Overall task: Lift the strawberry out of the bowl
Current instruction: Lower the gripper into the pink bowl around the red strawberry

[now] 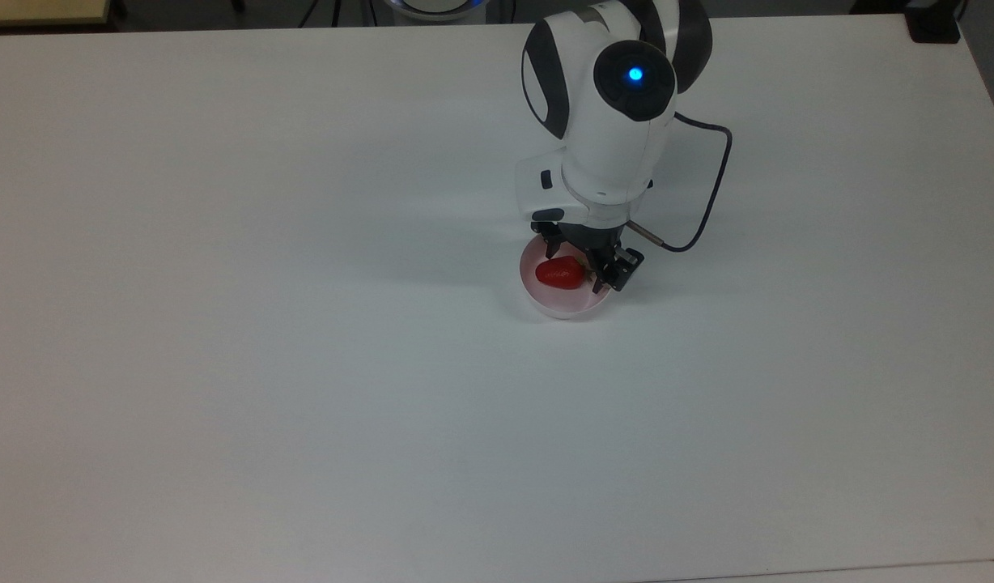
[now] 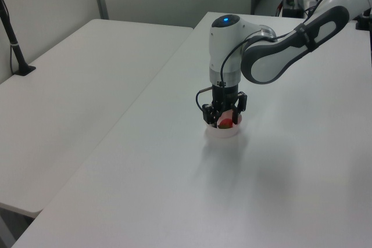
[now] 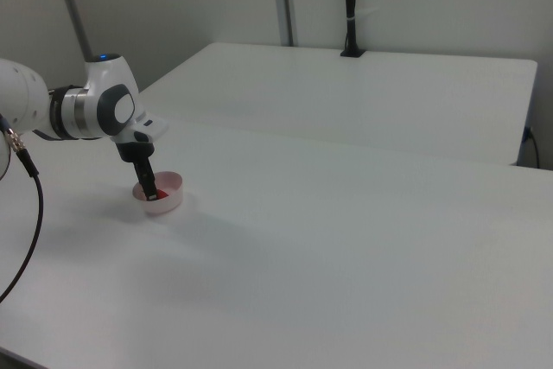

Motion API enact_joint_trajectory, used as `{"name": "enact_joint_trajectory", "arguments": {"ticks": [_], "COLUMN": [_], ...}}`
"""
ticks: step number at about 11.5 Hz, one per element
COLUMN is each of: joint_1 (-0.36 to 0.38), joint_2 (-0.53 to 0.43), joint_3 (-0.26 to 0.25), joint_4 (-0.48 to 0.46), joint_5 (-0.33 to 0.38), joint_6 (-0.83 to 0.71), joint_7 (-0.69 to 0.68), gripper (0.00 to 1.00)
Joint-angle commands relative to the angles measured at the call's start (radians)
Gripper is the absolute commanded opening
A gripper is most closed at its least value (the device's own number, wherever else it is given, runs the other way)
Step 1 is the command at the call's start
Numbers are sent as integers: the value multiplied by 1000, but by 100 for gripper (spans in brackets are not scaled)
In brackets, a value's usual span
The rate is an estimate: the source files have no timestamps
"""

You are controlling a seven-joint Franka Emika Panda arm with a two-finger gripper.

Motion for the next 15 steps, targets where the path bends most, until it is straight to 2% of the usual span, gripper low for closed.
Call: {"name": "enact_joint_trajectory", "arguments": {"ticks": [1,3,7,9,11,13,15], "joint_1": [11,7,2,-7,-36,-32,-19], "joint_2": [6,5,-91,-131,-132,-119,-90], "joint_3": [-6,-6,-6,-7,-7,-7,-4], "joint_4": [-1,0,3,5,17,16,17], "joint_5": [1,-1,4,7,7,17,16], "joint_6": [21,19,-53,-120,-169,-159,-156], "joint_7": [19,10,-93,-295,-464,-430,-310], "gripper": [62,56,55,55,55,74,76]}}
